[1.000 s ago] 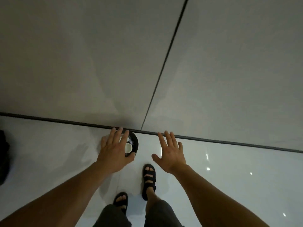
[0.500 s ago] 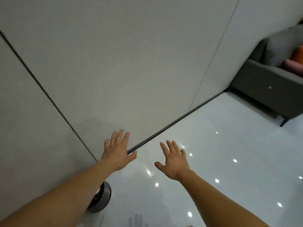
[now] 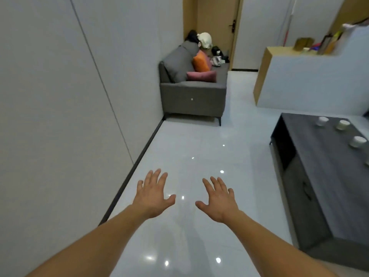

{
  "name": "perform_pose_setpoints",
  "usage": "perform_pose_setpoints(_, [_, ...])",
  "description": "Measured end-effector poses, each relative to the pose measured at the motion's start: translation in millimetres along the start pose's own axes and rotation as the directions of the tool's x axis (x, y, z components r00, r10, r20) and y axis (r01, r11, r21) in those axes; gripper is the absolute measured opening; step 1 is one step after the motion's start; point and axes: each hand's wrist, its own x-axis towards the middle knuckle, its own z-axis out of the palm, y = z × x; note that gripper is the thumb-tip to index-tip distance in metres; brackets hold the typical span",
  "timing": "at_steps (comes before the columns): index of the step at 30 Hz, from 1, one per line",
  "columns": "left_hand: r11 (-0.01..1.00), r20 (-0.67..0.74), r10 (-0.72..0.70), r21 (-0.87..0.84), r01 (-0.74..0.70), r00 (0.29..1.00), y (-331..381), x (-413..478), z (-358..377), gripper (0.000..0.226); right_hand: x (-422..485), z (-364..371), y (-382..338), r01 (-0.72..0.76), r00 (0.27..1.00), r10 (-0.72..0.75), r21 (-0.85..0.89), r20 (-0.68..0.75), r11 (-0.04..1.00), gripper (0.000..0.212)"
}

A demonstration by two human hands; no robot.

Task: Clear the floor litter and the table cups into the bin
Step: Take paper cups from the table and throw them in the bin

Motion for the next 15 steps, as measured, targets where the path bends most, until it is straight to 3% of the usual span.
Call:
perform_pose_setpoints(8, [0.937,0.06,0.35,-0.025,-0.349,0.935,164,119,14,0.083,-10,-38,153,-0.355,0.932,0.358,0.071,-0.047,0.932,0.086])
perform_pose_setpoints(15, [0.844,0.075,0.535,-0.096,-0.528,0.842,265,244,19,0.083,42,-84,250,-0.547,0.827,0.554,0.089,-0.091,0.832,0.087])
